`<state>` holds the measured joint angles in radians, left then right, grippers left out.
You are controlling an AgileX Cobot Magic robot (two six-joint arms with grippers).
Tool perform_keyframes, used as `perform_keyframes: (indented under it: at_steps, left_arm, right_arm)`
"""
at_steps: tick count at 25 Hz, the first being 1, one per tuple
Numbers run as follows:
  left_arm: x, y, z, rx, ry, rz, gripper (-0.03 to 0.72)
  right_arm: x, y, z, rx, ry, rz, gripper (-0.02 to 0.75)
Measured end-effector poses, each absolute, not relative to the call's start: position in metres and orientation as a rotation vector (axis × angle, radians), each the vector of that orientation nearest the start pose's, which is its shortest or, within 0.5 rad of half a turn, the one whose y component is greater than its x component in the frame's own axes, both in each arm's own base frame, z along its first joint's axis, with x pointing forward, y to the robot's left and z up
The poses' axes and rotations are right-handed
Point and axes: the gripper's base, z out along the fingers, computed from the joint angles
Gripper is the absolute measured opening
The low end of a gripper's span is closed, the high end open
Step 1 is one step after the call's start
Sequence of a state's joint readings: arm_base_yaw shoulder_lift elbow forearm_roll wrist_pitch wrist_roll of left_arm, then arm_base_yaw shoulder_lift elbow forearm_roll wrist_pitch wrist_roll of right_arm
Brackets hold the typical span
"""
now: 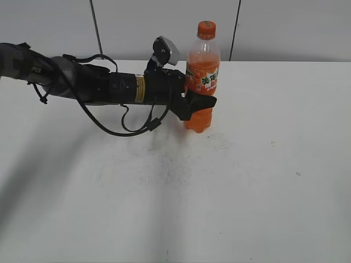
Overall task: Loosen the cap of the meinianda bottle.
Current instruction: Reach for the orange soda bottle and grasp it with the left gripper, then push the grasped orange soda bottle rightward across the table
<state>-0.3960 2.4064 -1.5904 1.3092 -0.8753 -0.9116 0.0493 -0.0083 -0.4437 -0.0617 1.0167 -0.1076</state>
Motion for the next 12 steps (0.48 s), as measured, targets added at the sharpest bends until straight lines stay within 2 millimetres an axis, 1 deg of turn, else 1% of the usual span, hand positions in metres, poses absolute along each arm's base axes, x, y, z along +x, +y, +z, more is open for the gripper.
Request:
perform_keyframes:
  at_steps: [3, 5, 8, 12]
  left_arm:
    - [0.424, -0.257, 0.108, 1.149, 1.583, -0.946, 0.421]
    - [0.417, -0.266, 0.108, 1.175, 1.571, -0.962, 0.421]
    - [0.398, -0.294, 0.107, 1.236, 1.539, -1.007, 0.421]
    - [0.370, -0.329, 0.107, 1.304, 1.496, -1.065, 0.421]
  right_arm:
    - [0.002, -0.005, 0.266, -0.165, 2.038, -0.114, 0.511]
    - [0.000, -0.005, 0.272, -0.168, 2.025, -0.113, 0.511]
    - [0.004, -0.005, 0.281, -0.177, 2.042, -0.126, 0.511]
    - [0.014, -0.007, 0.293, -0.193, 2.114, -0.174, 0.511]
